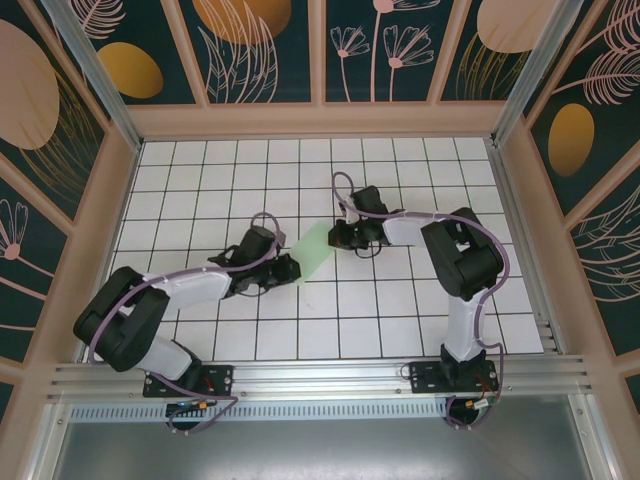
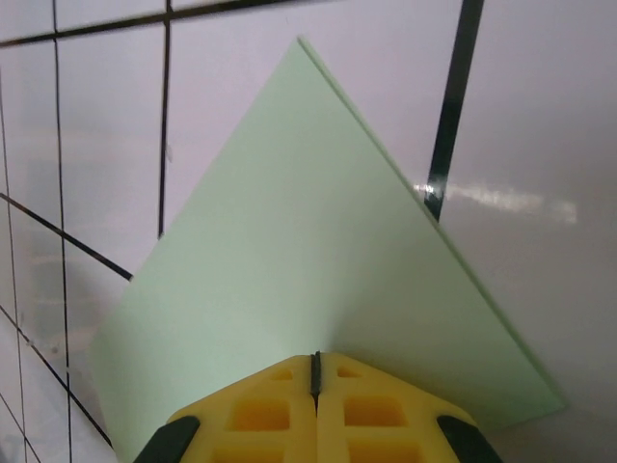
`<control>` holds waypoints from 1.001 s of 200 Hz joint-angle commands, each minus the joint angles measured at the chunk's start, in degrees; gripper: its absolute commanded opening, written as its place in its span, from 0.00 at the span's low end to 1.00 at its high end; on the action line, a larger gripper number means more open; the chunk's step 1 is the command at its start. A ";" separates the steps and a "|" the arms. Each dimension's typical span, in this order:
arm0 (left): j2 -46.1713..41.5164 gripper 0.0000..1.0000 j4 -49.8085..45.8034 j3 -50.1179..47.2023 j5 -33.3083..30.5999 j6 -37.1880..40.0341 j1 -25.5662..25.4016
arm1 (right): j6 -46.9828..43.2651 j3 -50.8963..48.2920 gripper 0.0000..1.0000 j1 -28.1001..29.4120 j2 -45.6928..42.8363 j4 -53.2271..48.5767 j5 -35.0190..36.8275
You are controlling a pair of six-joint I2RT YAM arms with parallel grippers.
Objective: Fold a paper plane with a square sheet of paper (pick it up from the middle)
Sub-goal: First fold in half a square sheet of paper at the center of the table, then rotate the square sheet of paper at the center of the table.
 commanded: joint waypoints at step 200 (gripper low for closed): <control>-1.80 0.49 0.28 0.53 -8.43 -2.73 18.18 | -19.34 9.08 0.07 16.29 3.85 -25.70 8.58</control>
